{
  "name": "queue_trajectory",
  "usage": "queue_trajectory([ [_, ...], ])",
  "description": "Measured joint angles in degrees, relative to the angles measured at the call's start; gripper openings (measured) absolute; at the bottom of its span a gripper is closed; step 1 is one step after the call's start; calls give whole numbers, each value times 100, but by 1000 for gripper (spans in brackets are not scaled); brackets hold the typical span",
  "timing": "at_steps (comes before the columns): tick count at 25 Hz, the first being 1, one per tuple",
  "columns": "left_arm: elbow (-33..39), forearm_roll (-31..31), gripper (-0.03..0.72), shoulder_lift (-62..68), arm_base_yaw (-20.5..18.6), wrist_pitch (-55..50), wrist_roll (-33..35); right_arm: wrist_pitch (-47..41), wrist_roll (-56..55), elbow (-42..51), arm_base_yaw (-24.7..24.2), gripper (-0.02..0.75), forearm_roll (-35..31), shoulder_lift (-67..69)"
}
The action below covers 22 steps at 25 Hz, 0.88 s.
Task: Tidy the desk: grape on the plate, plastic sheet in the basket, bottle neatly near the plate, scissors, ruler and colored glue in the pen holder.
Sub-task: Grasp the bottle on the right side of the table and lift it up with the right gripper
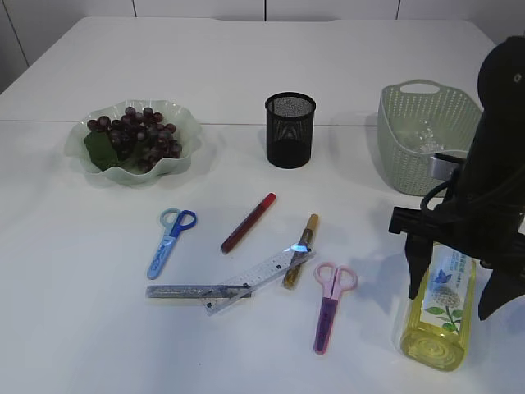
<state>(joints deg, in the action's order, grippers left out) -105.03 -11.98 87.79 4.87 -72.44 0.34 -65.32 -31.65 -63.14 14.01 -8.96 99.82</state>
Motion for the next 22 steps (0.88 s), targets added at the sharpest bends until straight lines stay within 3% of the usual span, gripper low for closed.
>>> queue_trajectory([
  [22, 0, 4, 379, 0, 0, 0, 0, -59, -122, 0, 24, 595, 26, 255],
])
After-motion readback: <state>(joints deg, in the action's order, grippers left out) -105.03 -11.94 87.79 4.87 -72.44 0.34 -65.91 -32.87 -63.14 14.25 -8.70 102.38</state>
